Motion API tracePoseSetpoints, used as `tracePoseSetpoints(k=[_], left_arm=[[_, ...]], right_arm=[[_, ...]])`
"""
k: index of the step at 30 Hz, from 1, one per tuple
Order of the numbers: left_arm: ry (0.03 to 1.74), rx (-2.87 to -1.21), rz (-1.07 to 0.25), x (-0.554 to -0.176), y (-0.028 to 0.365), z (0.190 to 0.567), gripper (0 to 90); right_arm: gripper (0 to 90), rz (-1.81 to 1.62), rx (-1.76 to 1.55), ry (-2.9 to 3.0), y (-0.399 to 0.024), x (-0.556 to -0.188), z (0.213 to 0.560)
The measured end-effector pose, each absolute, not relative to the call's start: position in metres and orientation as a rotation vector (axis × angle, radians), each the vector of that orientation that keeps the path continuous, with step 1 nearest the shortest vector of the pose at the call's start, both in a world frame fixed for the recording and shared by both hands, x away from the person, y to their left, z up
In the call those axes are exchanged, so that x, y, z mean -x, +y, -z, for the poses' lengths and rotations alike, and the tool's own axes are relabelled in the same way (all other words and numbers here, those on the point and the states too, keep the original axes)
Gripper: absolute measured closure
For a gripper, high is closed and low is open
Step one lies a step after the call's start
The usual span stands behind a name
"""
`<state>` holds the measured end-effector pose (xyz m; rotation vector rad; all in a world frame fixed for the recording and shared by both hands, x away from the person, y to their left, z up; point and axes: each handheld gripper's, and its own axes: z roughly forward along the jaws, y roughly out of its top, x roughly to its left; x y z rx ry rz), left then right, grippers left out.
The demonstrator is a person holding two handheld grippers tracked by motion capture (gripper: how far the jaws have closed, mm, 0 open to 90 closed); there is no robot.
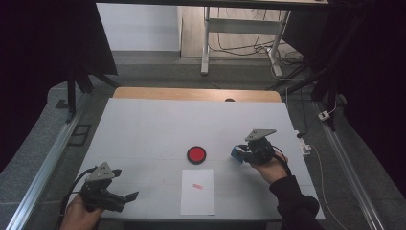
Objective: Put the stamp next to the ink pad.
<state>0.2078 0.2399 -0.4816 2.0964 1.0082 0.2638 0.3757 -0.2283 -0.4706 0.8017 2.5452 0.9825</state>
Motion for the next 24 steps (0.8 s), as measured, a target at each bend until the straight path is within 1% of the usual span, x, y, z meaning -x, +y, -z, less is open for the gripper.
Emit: tracePoseSetpoints(k=[15, 24], left_arm=[[1.008, -2.11, -0.266, -0.208, 0.239, 0.482, 0.0], [1.009, -2.11, -0.264, -0.208, 0.239, 0.482, 0.0]], right_arm=[[68.7, -0.914, -0.821, 2.594, -0.228, -0.38, 0.483], [59.5, -0.963, -0.847, 2.559, -0.229, -0.379, 0.478]])
